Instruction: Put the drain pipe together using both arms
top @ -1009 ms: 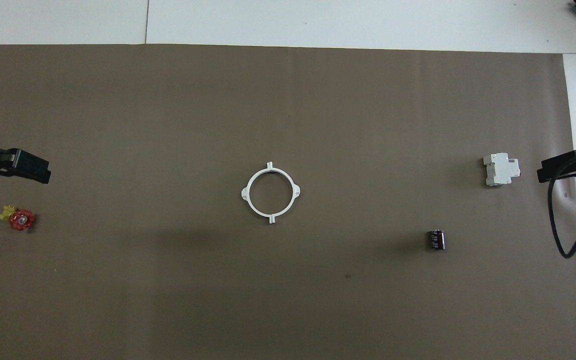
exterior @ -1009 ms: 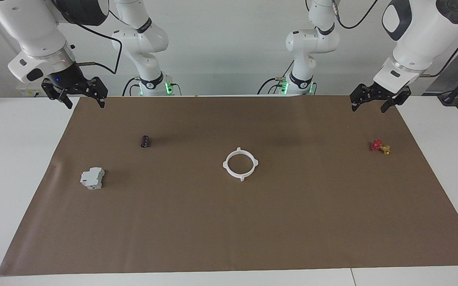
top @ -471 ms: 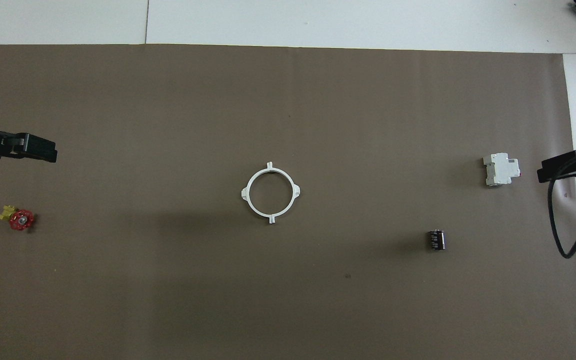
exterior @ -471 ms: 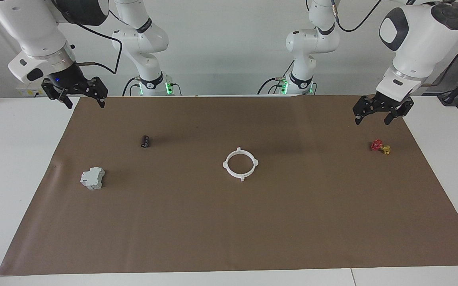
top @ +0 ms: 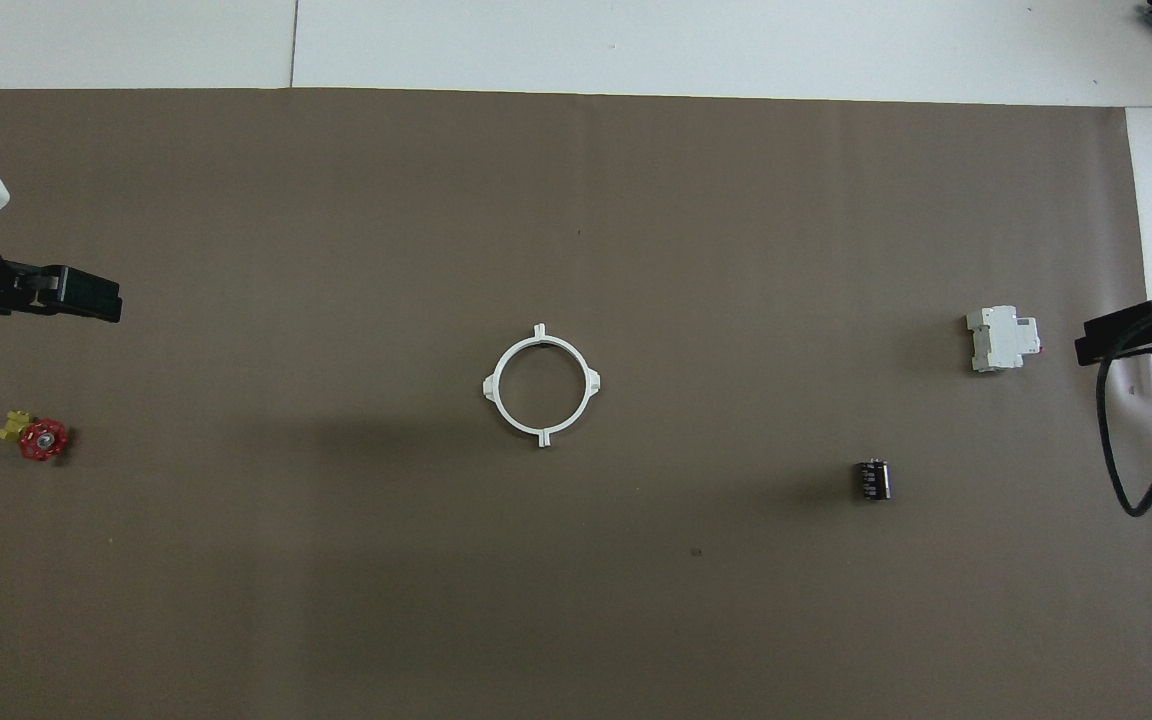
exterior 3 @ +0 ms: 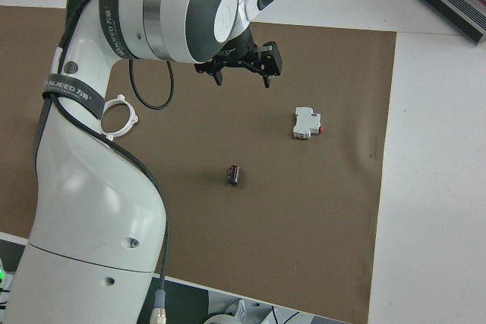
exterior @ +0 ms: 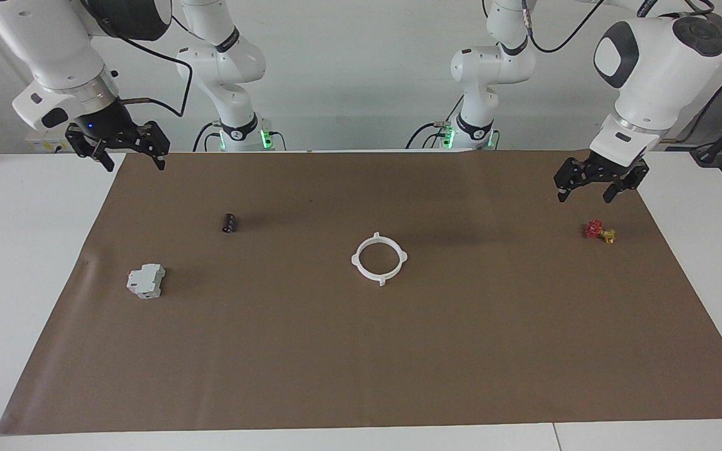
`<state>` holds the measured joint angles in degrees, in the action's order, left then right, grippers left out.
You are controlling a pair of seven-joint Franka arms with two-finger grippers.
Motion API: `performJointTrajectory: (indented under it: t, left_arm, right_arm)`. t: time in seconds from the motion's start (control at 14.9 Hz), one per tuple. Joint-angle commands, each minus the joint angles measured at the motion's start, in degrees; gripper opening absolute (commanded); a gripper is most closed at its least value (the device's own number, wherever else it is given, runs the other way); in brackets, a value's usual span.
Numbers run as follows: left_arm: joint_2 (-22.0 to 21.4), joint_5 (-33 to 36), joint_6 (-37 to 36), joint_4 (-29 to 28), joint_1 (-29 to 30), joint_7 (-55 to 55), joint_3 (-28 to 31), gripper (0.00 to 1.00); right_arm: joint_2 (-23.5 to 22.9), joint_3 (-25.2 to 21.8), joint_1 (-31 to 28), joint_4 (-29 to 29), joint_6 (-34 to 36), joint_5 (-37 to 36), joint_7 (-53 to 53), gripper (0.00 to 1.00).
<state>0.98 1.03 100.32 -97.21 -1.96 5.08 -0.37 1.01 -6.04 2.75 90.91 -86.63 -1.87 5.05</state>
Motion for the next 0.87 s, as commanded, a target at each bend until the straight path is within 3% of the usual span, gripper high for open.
performJointTrajectory:
  t: [0.0, 0.81]
  left_arm:
    - [-0.19, -0.76, 1.02, -0.44, -0.85, -0.51, 0.28, 1.00]
    - [-0.45, -0.76, 0.58, -0.62, -1.47, -1.74, 0.01, 1.00]
  right_arm:
    - [0.31, 0.15, -0.29, 0.06, 0.76, -0.50, 0.58, 1.00]
    - [0.31, 0.15, -0.29, 0.06, 0.76, -0.50, 0.58, 1.00]
